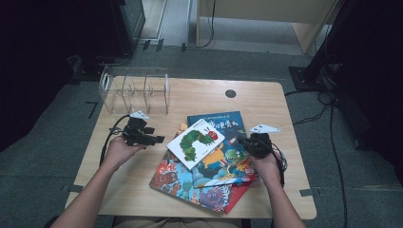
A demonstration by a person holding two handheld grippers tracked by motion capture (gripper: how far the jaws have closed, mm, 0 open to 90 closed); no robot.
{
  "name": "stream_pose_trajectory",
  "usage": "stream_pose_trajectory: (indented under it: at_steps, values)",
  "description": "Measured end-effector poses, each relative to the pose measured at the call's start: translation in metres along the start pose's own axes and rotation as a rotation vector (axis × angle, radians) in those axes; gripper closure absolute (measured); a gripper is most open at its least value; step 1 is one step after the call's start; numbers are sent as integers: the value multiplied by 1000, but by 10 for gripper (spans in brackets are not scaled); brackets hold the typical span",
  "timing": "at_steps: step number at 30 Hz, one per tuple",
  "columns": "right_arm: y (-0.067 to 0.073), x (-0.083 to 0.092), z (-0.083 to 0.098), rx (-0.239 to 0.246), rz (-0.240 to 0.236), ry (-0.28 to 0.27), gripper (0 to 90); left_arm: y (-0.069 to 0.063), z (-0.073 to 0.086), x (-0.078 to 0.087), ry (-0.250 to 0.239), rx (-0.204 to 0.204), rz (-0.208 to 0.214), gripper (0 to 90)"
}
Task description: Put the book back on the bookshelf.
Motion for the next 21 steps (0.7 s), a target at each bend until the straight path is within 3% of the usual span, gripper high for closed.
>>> stream_pose_trajectory:
  at_steps: [5,16,21]
  values:
    - [9,-7,1,6,-27,19,900,-3,-3,-5,17,-21,7,346]
    - [24,-14,0,16,-60,19,900,-12,-12,-5,1,0,49,364]
    - [33,-18,0,29,-81,25,900,-18,-11,-11,24,-26,63,378]
Point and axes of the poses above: each handheld gripper's, and its own axes: x roughly backward along the jaws, z roughly out of its underside, y roughly to its left, the point moved 6 cm from there along -x, roughly forward along the jaws, and after that the axes turned 12 degrees about -y, right-handed, at the moved point
